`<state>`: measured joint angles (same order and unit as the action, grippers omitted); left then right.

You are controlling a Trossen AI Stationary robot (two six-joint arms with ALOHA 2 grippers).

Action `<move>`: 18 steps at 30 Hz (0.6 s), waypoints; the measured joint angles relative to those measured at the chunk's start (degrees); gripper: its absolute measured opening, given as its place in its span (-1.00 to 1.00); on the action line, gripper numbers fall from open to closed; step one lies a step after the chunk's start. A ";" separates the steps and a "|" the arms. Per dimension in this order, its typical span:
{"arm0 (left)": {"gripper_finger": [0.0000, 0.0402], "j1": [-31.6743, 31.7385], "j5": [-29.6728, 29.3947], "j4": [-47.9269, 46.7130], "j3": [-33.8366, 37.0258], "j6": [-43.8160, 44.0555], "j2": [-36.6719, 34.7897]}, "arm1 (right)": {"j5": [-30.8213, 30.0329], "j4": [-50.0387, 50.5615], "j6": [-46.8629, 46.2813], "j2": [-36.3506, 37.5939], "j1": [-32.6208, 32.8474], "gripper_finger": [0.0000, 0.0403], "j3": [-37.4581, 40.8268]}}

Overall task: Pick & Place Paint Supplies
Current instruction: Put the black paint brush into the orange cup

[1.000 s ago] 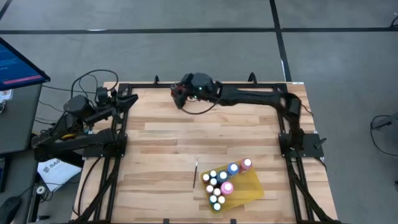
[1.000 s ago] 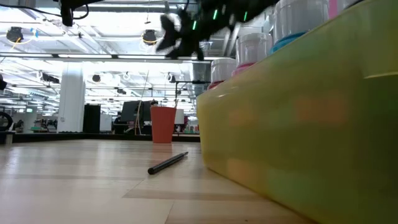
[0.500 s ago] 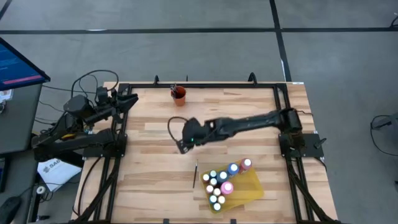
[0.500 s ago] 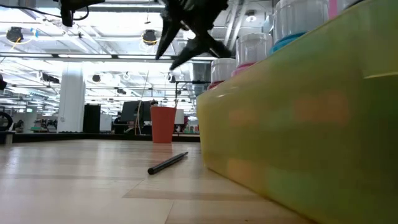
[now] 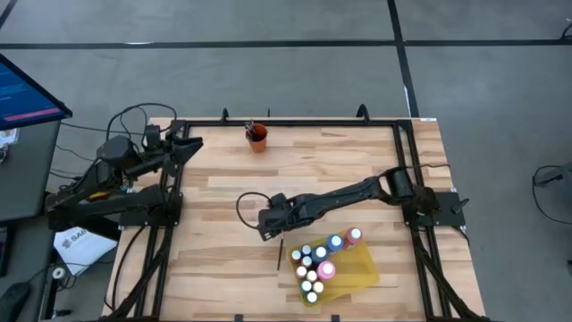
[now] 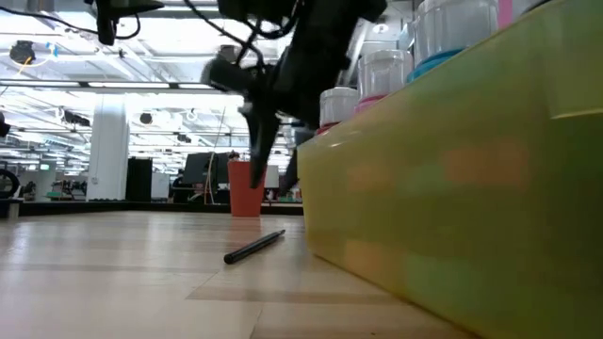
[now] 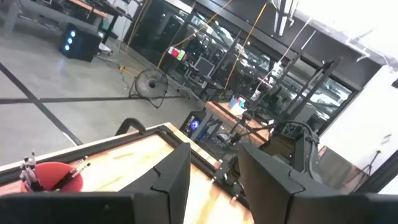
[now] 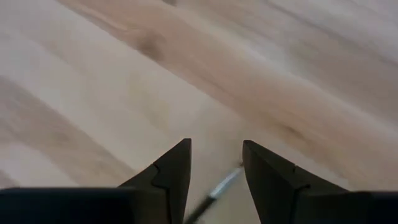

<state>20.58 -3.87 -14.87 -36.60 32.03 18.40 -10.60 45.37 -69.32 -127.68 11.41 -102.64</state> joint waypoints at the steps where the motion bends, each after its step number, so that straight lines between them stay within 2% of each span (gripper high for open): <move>1: -0.35 0.00 0.27 0.04 0.00 0.00 0.31 | 0.02 0.22 -0.85 -0.33 0.20 -0.31 -0.30; 4: -0.35 0.00 1.29 0.09 0.00 0.70 1.35 | 0.21 5.57 -2.15 -0.23 0.61 -0.31 0.17; 18: -0.35 0.00 3.93 0.39 0.00 1.68 2.71 | 0.03 0.88 -5.74 -3.89 2.30 -0.33 -0.06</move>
<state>20.58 0.05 -14.48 -36.60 33.72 21.10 -10.57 46.25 -75.06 -131.57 13.71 -102.70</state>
